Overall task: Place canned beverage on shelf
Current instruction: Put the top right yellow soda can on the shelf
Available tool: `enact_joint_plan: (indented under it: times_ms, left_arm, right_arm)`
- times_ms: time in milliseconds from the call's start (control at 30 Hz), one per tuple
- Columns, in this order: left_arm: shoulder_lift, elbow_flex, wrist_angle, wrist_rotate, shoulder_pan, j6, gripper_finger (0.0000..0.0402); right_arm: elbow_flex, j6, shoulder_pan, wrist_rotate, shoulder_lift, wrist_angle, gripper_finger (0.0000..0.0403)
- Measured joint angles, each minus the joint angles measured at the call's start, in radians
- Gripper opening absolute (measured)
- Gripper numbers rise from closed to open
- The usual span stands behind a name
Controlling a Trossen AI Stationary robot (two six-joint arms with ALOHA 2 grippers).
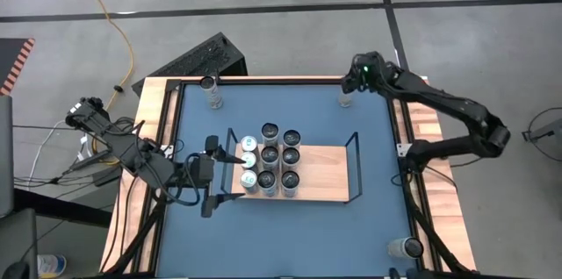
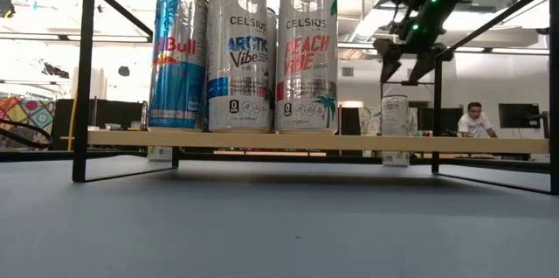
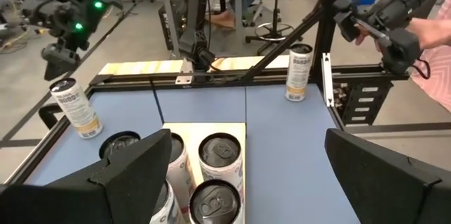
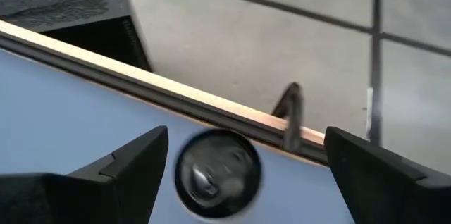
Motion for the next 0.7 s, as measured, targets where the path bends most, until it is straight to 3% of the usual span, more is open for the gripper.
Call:
enact_joint_plan:
  times_ms: [100,367,700]
  left_arm:
    - [0.000,0.000,-0.008,0.000,0.001,-0.001,0.0361]
    - [0.000,0.000,-0.060,0.002,0.001,-0.028,0.0361]
    - [0.000,0.000,-0.067,-0.019,0.002,-0.019,0.0361]
  right_arm:
    - [0.039,0.001,-0.026,-0.057,0.064,0.003,0.0366]
    - [0.052,0.047,-0.035,-0.082,0.204,-0.046,0.0366]
    - [0.052,0.098,-0.037,-0.130,0.261,-0.095,0.0355]
